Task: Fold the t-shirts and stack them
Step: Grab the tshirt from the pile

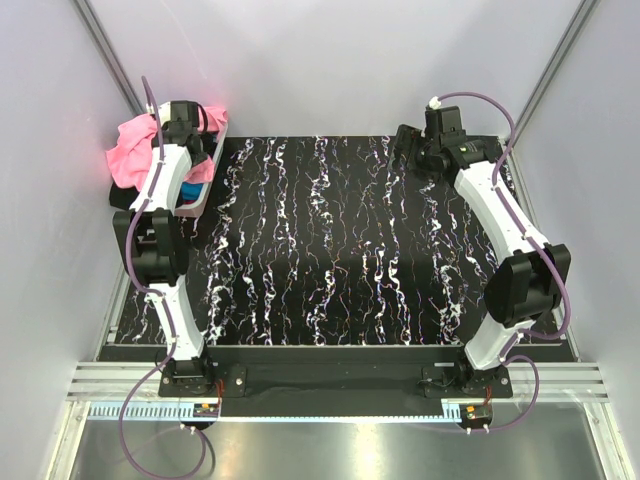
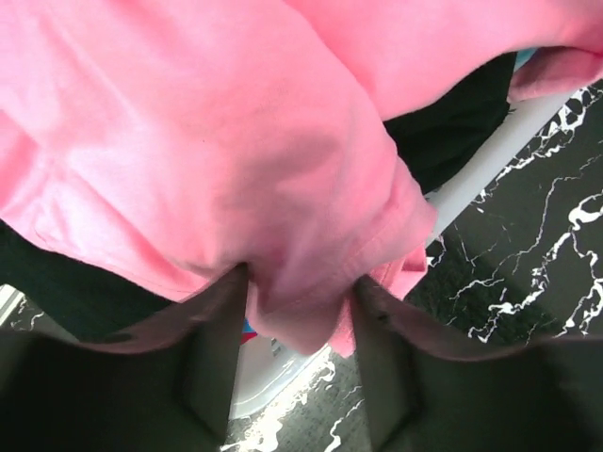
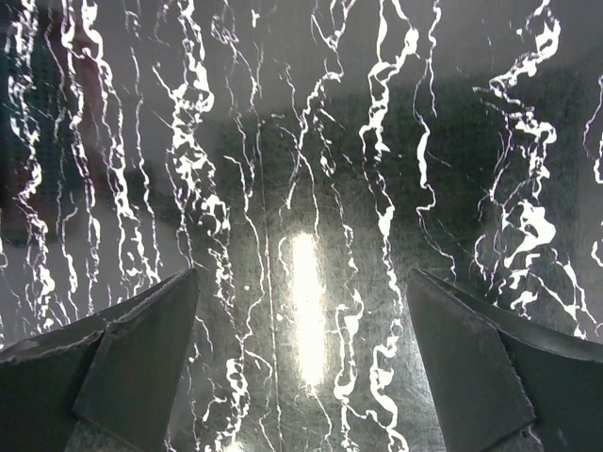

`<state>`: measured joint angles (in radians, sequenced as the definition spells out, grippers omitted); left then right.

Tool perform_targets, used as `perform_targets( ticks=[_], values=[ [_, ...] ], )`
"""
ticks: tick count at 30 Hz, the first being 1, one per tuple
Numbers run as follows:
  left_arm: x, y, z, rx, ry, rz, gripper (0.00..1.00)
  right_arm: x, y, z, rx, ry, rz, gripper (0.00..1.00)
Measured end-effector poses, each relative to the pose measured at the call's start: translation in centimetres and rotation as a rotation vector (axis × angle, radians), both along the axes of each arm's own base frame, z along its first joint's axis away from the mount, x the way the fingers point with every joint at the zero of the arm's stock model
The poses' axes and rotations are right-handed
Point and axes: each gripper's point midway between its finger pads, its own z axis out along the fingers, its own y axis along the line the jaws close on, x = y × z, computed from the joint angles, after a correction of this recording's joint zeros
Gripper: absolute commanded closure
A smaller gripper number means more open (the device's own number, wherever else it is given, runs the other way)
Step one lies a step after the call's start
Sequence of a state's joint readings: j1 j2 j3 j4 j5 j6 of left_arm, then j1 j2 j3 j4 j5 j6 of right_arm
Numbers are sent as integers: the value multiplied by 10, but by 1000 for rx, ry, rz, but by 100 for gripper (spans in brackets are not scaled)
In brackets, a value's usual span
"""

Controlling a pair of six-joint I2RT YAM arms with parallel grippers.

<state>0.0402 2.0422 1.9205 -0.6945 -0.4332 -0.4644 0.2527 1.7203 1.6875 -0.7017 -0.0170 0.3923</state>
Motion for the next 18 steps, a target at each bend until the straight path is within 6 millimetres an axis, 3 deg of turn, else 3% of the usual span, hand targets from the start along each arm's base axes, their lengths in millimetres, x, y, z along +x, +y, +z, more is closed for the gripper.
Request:
perform_targets(
  ticks=[3, 4, 6, 13, 18],
  values=[
    [-1, 1, 0, 6, 4, 6, 79, 3, 1, 6, 2, -15, 1, 1],
    [-2, 2, -1, 7, 7, 7, 90, 4, 1, 7, 2, -18, 2, 1],
    [-3, 2, -1, 5, 10, 10, 99, 6, 1, 7, 2, -19, 2, 1],
    [-12, -5, 8, -1, 5, -5, 100, 8, 2, 0, -2, -3, 2, 1],
    [-19, -38, 50, 29, -54, -118, 100, 9, 2, -2, -3, 2, 2, 2]
  ],
)
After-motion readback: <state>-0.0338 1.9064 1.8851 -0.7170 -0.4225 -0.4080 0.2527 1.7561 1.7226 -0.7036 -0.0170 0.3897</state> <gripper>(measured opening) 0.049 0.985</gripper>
